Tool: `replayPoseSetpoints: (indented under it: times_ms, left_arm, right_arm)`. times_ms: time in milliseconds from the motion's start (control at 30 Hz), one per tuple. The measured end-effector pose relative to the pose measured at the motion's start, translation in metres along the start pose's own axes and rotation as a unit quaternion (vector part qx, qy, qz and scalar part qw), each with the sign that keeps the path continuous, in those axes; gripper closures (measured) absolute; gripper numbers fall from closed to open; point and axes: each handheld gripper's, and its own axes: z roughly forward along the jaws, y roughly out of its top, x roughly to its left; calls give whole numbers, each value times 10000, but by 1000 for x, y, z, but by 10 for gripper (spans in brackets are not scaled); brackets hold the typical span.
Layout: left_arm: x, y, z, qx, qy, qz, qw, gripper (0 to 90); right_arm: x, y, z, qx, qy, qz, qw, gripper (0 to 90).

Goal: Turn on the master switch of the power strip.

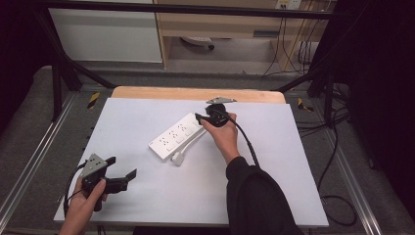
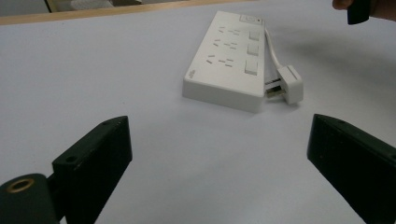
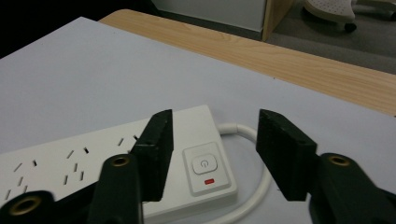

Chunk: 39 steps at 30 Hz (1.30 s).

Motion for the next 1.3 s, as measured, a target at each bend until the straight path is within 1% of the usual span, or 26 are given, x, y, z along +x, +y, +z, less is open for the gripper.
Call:
replayPoseSetpoints:
  times_ms: [33, 200, 233, 267, 367, 400, 567, 633, 700, 733, 767, 833, 900, 1133, 1200, 1267, 1300]
  left_arm:
    - [0, 0, 0, 1, 1, -1, 10000, 65]
    - [0, 0, 0, 9, 5, -4, 10000, 64]
    - [0, 0, 0, 11, 5, -2, 10000, 64]
    - [0, 0, 0, 12, 3, -1, 10000, 64]
    - [0, 0, 0, 12, 4, 3, 10000, 64]
    - [0, 0, 0, 12, 3, 0, 10000, 64]
    - [0, 0, 0, 22, 4, 1, 10000, 64]
    - [0, 0, 0, 22, 3, -5, 10000, 64]
    - [0, -1, 0, 22, 3, -3, 10000, 64]
    - [0, -1, 0, 28, 10, 6, 10000, 64]
    - [0, -1, 1, 28, 13, 8, 10000, 64]
    - [0, -1, 1, 34, 15, 13, 10000, 64]
    - [0, -1, 1, 37, 14, 15, 10000, 64]
    - [0, -1, 1, 47, 26, 13, 10000, 64]
    - [0, -1, 1, 44, 25, 9, 10000, 64]
    - [0, -1, 1, 44, 27, 9, 10000, 64]
    - [0, -1, 1, 42, 26, 8, 10000, 64]
  right_arm:
    - [0, 0, 0, 0, 0, 0, 10000, 417]
    - [-4, 1, -4, 84, -32, 184, 9998, 276]
    - [-6, 2, -6, 109, -24, 199, 9997, 235]
    - [-6, 2, -6, 109, -24, 199, 9997, 235]
    - [-10, 2, -13, 86, -17, 182, 9998, 162]
    - [-10, 2, -13, 86, -17, 182, 9998, 162]
    - [-18, -1, -25, 8, -32, 239, 9997, 96]
    - [-22, -3, -30, -17, -93, 288, 9995, 94]
    - [-26, -5, -36, -105, -63, 356, 9993, 92]
    - [-29, -6, -42, -125, -92, 386, 9991, 92]
    - [-29, -6, -42, -125, -92, 386, 9991, 92]
    - [-31, -7, -47, -160, -94, 401, 9990, 86]
    - [-32, -8, -54, -233, -92, 395, 9989, 81]
    - [-41, -13, -77, -352, -125, 393, 9985, 86]
    - [-44, -15, -84, -392, -140, 436, 9982, 91]
    - [-47, -17, -91, -409, -167, 395, 9982, 98]
    - [-48, -18, -94, -375, -196, 339, 9985, 99]
